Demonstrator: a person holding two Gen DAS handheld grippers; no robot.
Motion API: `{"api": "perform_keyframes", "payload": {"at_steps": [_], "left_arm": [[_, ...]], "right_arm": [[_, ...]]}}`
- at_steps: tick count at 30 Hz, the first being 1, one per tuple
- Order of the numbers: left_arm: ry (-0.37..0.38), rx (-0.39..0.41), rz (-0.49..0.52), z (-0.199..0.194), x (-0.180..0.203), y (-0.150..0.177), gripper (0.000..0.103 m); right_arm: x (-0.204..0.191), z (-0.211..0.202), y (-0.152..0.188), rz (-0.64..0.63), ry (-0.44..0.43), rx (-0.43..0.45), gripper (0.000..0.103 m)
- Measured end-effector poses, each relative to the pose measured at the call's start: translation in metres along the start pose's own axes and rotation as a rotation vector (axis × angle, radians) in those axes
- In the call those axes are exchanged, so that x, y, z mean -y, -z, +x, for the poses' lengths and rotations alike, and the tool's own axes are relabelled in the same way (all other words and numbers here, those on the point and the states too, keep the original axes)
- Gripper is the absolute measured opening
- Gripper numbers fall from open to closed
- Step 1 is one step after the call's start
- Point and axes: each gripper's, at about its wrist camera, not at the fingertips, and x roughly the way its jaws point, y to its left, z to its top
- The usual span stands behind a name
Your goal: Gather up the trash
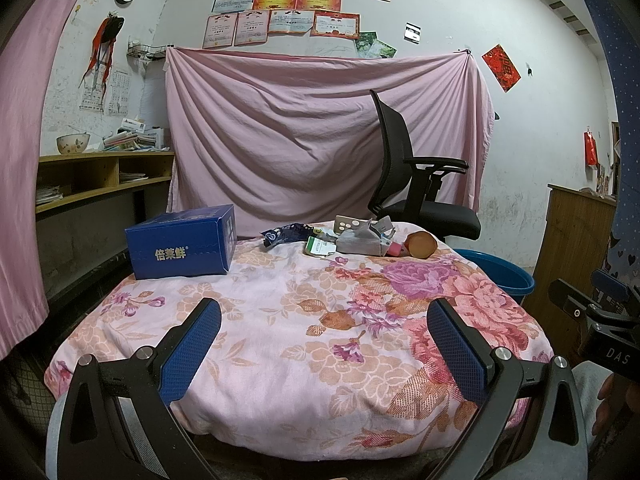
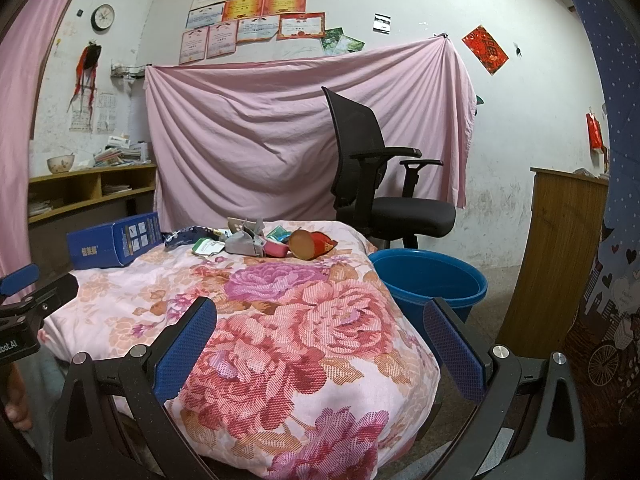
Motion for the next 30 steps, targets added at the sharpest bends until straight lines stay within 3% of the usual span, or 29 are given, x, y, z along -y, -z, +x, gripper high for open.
{"api": "perform_keyframes", "payload": {"at_steps": [18, 30], "left_arm": [[0.015, -0.033, -0.006, 0.013, -0.004, 0.000, 0.101], [0.008, 0.058, -0.041, 0.047, -0.006, -0.049, 0.101]], "right_arm": [[0.001, 0.002, -0.002, 0.019, -0.020, 0.002, 0.103], [0.010, 0.026, -0.046, 0.000, -0.048, 0.062, 0.103]]}}
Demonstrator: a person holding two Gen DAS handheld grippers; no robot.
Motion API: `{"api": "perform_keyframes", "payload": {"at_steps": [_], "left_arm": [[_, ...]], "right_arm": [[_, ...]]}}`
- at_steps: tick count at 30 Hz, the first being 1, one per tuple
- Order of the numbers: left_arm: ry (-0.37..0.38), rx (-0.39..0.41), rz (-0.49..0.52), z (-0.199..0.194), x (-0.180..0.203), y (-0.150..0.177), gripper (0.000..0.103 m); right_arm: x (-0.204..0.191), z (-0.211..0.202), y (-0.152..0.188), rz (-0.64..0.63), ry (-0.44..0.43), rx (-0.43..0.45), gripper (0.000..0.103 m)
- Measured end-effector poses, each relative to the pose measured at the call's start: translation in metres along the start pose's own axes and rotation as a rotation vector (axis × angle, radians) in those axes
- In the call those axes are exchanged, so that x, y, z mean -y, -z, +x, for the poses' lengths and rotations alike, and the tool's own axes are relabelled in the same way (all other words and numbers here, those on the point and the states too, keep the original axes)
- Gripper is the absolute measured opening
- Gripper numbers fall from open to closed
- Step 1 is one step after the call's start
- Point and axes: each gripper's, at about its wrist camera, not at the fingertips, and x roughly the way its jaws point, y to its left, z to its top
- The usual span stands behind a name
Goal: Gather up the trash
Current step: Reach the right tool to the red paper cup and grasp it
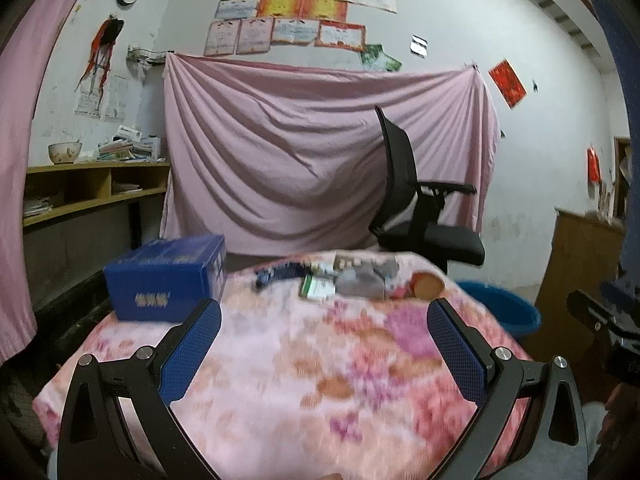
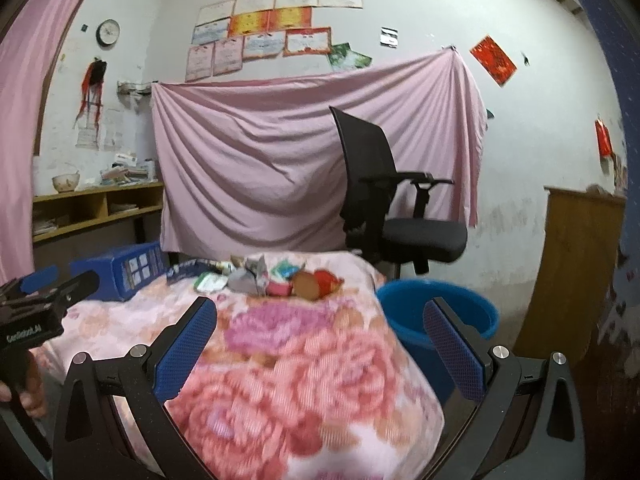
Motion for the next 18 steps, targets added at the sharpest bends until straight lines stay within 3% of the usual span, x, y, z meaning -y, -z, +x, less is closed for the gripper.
{"api": "perform_keyframes", "payload": {"at_steps": [6, 12, 18], "left_arm": [[-0.013, 0.028, -0.029, 0.044, -0.005, -0.026, 0.101], [-0.043, -0.002, -0.024, 0.094, -0.014, -0.037, 0.101], [-0.088, -0.008, 0.002, 0.142, -0.026, -0.038, 0.101]], "right_arm": [[0.011, 0.042, -0.025, -0.010, -0.011, 0.039, 0.103], [0.020, 0.097, -0.042, -0.022, -0.021, 0.042, 0.103], [0.022, 0.167, -0.049, -0.090, -0.072, -0.040, 0.103]]}}
